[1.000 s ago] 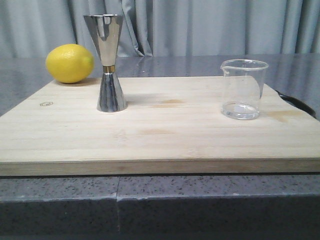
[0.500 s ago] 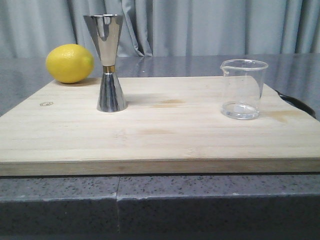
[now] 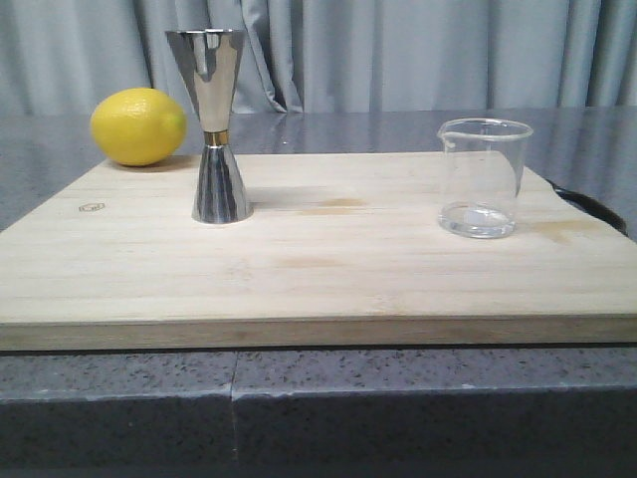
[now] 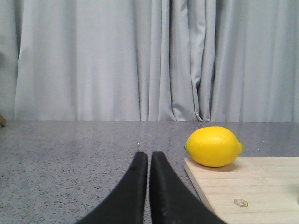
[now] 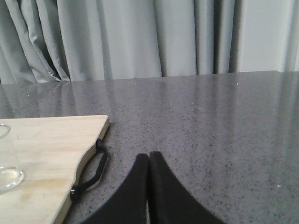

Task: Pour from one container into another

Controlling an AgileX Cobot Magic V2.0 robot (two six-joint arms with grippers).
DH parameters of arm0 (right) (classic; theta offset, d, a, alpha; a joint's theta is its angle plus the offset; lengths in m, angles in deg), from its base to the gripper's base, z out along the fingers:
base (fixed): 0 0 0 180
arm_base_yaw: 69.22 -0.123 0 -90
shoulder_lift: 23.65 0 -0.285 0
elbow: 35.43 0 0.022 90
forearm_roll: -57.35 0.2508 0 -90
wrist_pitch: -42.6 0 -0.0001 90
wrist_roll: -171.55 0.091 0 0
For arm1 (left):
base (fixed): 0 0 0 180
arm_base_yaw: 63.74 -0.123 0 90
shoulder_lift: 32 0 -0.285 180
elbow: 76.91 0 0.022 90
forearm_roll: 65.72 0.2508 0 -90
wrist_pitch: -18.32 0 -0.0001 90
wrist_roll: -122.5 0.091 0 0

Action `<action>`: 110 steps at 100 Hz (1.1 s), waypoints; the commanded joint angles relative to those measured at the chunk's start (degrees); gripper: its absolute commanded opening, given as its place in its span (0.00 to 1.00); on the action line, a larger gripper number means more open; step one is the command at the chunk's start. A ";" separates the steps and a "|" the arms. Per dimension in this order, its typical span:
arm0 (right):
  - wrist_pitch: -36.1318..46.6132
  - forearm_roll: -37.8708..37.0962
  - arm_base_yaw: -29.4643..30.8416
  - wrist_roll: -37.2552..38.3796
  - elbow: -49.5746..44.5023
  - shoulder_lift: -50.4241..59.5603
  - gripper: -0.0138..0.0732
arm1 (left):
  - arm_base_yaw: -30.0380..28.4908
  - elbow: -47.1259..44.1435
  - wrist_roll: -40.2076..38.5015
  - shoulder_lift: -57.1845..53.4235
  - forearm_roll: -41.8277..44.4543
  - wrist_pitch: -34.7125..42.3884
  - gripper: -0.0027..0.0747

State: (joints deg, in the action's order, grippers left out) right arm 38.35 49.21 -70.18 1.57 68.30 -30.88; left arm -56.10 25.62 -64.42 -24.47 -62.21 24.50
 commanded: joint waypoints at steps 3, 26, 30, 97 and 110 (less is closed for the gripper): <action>5.09 3.12 0.00 -2.36 -0.68 1.08 0.07 | 0.40 -2.14 -0.64 -1.50 -0.05 4.30 0.01; 5.95 4.84 0.00 -2.36 -3.51 1.08 0.07 | 0.40 -2.14 -0.64 -1.50 -0.05 4.30 0.01; 5.85 4.82 0.00 -2.36 -3.51 1.08 0.07 | 0.40 -2.14 -0.64 -1.50 -0.05 4.30 0.01; 5.85 4.82 0.78 -2.36 -3.51 1.08 0.07 | 0.40 -2.14 -0.64 -1.50 -0.05 4.30 0.01; 5.85 4.82 0.78 -2.36 -3.51 1.08 0.07 | 0.40 -2.14 -0.64 -1.50 -0.05 4.30 0.01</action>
State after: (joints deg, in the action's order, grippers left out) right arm 39.84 53.96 -69.63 -0.12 66.45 -30.88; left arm -56.10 25.62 -64.42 -24.47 -62.21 24.50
